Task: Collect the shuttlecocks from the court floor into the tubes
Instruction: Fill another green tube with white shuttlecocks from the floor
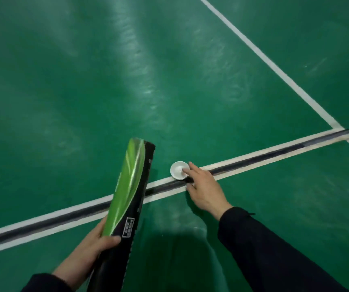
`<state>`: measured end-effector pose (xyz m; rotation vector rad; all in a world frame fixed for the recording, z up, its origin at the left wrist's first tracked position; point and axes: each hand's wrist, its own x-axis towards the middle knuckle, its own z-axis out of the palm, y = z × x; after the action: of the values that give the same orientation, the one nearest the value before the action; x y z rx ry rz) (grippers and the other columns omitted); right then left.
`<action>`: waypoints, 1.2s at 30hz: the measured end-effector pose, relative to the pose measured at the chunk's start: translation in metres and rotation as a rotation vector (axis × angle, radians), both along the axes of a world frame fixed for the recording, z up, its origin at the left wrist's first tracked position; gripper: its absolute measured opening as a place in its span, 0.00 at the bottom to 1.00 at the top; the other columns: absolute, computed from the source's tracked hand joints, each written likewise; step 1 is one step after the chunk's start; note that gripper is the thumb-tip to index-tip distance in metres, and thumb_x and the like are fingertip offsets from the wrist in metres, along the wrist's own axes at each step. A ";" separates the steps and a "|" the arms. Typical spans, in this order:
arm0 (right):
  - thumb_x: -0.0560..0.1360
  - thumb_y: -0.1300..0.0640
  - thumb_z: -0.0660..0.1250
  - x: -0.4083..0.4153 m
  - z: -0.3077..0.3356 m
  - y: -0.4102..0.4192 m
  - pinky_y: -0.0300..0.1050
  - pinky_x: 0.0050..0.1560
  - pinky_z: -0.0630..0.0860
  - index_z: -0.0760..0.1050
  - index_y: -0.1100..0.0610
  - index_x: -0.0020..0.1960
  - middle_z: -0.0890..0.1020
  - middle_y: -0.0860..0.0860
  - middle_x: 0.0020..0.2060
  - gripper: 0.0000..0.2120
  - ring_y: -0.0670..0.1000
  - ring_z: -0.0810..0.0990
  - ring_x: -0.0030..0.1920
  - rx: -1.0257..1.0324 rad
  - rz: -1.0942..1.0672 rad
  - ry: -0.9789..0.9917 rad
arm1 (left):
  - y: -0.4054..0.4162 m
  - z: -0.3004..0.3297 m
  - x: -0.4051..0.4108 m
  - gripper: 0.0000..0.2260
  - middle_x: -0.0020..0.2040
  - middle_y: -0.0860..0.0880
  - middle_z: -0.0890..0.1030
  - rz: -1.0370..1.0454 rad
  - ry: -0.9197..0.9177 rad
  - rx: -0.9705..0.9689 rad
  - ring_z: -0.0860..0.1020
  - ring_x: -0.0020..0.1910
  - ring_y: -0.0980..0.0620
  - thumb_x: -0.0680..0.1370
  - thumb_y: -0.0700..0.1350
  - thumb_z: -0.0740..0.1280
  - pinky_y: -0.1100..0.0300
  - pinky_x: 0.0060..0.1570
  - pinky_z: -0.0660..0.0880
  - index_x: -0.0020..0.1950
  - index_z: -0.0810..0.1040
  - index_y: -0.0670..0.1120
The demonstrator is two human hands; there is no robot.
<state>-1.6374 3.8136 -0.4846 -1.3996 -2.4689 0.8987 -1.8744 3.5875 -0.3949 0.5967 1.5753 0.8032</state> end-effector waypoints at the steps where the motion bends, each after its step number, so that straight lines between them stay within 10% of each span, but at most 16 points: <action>1: 0.81 0.55 0.62 -0.008 -0.010 0.000 0.57 0.72 0.70 0.69 0.48 0.74 0.68 0.48 0.78 0.22 0.56 0.67 0.74 0.060 0.053 -0.086 | -0.006 -0.001 -0.005 0.48 0.65 0.59 0.82 -0.077 0.005 0.014 0.82 0.62 0.54 0.55 0.62 0.81 0.60 0.58 0.78 0.74 0.68 0.61; 7: 0.82 0.49 0.63 -0.021 -0.013 0.003 0.50 0.45 0.74 0.78 0.51 0.53 0.83 0.48 0.47 0.07 0.52 0.76 0.45 0.362 -0.039 -0.164 | -0.030 -0.009 -0.016 0.41 0.68 0.68 0.75 -0.341 0.125 0.054 0.79 0.63 0.53 0.66 0.52 0.73 0.60 0.62 0.76 0.76 0.62 0.73; 10: 0.82 0.47 0.63 -0.010 0.008 -0.005 0.51 0.50 0.79 0.78 0.51 0.53 0.82 0.46 0.46 0.08 0.49 0.78 0.47 0.039 -0.226 0.196 | -0.030 -0.014 -0.014 0.41 0.69 0.68 0.73 -0.374 0.163 0.056 0.78 0.65 0.56 0.67 0.50 0.72 0.62 0.62 0.75 0.78 0.59 0.59; 15: 0.80 0.61 0.68 0.035 0.082 -0.037 0.38 0.52 0.76 0.80 0.55 0.51 0.82 0.43 0.43 0.03 0.43 0.79 0.47 -0.348 -0.381 0.866 | -0.024 -0.017 0.009 0.41 0.63 0.75 0.74 -0.437 0.202 0.064 0.81 0.58 0.63 0.68 0.45 0.73 0.68 0.57 0.76 0.65 0.60 0.84; 20: 0.77 0.51 0.67 0.087 0.100 -0.068 0.37 0.52 0.72 0.79 0.52 0.49 0.79 0.40 0.45 0.06 0.42 0.77 0.48 -0.369 -0.150 0.713 | -0.011 -0.023 0.045 0.46 0.62 0.88 0.57 -0.605 0.242 0.090 0.71 0.63 0.75 0.65 0.53 0.74 0.76 0.58 0.69 0.61 0.45 0.88; 25: 0.75 0.48 0.66 0.126 0.100 -0.082 0.37 0.59 0.72 0.77 0.52 0.45 0.74 0.51 0.58 0.07 0.47 0.75 0.60 -0.313 -0.244 0.804 | -0.001 -0.024 0.069 0.42 0.64 0.63 0.80 -0.664 0.307 0.130 0.82 0.55 0.59 0.67 0.50 0.75 0.62 0.56 0.79 0.71 0.59 0.78; 36: 0.78 0.53 0.61 0.161 0.098 -0.097 0.37 0.58 0.70 0.70 0.55 0.40 0.73 0.48 0.56 0.10 0.46 0.73 0.59 -0.178 -0.324 0.743 | 0.010 -0.004 0.101 0.40 0.62 0.65 0.79 -0.729 0.334 0.203 0.83 0.51 0.52 0.67 0.51 0.73 0.54 0.54 0.81 0.69 0.59 0.80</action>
<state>-1.4765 3.7161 -0.3868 -1.1682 -1.6007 1.2837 -1.7737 3.5977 -0.3989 1.4083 1.4134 0.3121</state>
